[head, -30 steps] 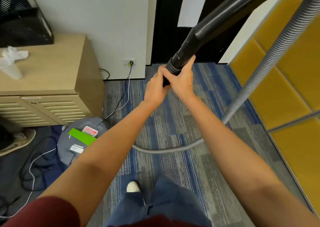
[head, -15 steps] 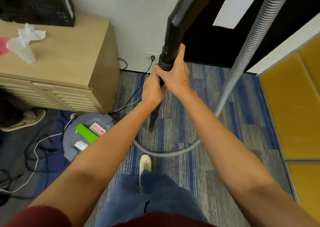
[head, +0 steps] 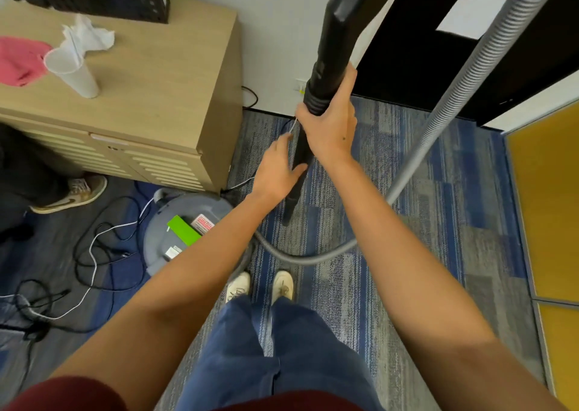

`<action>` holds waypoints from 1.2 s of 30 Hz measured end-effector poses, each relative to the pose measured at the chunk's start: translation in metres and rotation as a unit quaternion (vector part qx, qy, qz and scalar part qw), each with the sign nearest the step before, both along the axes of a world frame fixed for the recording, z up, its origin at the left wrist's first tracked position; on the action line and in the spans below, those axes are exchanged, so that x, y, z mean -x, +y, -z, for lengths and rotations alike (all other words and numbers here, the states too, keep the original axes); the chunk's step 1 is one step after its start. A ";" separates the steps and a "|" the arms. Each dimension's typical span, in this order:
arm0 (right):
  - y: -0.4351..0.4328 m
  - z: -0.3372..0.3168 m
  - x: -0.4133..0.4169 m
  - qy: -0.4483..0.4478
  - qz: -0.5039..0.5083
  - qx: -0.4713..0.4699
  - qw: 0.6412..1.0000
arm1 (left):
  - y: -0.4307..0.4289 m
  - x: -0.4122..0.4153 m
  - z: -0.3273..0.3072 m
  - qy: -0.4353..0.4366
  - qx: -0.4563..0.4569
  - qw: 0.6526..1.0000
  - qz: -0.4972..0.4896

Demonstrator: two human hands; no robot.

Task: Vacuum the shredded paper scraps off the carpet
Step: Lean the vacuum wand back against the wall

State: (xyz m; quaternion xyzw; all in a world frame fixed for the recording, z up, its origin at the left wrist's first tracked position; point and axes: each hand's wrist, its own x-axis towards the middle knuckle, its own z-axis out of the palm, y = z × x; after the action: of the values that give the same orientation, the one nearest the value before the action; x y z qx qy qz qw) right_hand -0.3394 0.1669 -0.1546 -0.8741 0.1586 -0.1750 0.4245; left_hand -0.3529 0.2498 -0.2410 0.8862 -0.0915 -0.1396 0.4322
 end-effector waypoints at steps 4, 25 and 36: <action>0.024 0.018 -0.006 -0.047 -0.001 -0.028 0.998 | 0.061 0.025 0.078 0.104 -0.275 0.946 0.136; 0.092 0.200 -0.029 -0.106 -0.034 -0.030 0.993 | 0.148 0.132 0.313 0.118 -0.540 0.720 0.419; 0.106 0.220 -0.020 -0.163 -0.070 0.014 0.984 | 0.161 0.146 0.352 0.121 -0.501 0.742 0.429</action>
State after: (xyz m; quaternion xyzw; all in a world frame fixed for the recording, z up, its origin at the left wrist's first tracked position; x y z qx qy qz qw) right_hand -0.3198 0.2732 -0.3745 -0.8484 0.0236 -0.2876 0.4439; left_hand -0.4992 0.4106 -0.5930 0.8179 -0.3254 -0.4419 -0.1727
